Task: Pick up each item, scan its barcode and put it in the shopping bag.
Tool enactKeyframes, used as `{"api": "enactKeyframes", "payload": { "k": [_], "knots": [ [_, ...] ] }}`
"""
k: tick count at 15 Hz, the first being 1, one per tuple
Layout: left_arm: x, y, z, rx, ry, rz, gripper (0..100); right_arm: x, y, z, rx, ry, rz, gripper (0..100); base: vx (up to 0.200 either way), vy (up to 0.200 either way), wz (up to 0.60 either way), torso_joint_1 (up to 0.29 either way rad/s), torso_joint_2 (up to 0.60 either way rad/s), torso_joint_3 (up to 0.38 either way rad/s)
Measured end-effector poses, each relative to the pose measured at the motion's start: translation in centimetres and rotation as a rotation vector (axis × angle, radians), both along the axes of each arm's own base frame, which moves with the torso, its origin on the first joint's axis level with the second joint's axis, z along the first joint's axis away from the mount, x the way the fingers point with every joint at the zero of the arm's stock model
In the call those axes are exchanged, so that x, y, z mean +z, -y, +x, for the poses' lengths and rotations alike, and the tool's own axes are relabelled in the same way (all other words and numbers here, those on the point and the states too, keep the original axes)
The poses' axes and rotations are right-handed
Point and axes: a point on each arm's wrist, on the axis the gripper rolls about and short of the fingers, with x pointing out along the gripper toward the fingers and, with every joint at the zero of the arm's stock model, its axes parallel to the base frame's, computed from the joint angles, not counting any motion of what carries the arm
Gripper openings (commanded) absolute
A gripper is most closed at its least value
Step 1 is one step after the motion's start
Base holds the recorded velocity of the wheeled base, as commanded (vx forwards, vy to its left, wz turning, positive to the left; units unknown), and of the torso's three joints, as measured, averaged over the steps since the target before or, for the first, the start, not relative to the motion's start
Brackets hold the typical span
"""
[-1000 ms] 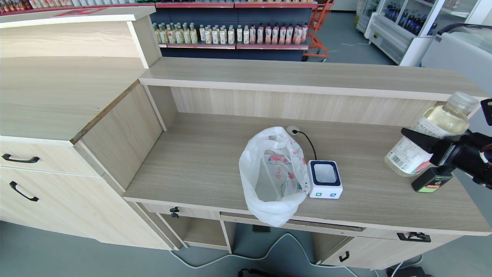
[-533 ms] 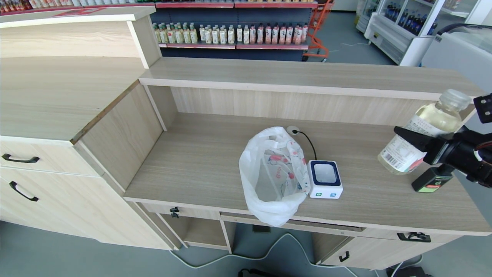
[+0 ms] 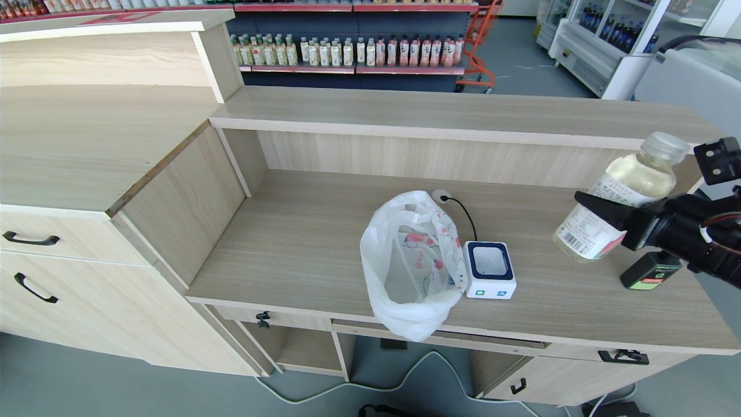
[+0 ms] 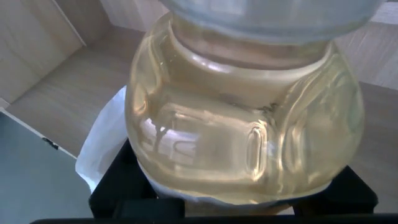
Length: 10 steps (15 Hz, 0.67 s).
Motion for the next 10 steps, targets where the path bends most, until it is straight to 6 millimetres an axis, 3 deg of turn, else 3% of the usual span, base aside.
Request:
{"api": "enactKeyframes", "payload": {
  "k": [5, 10],
  "knots": [
    [0.0, 0.0, 0.0, 0.000, 0.000, 0.000, 100, 0.3, -0.5, 0.8, 0.007, 0.106, -0.108, 0, 0.000, 0.000, 0.00, 0.000, 0.00, 0.000],
    [0.0, 0.0, 0.0, 0.000, -0.001, 0.000, 100, -1.3, 1.2, 1.8, -0.134, 0.132, -0.310, 0, 0.000, 0.000, 0.00, 0.000, 0.00, 0.000]
  ]
}}
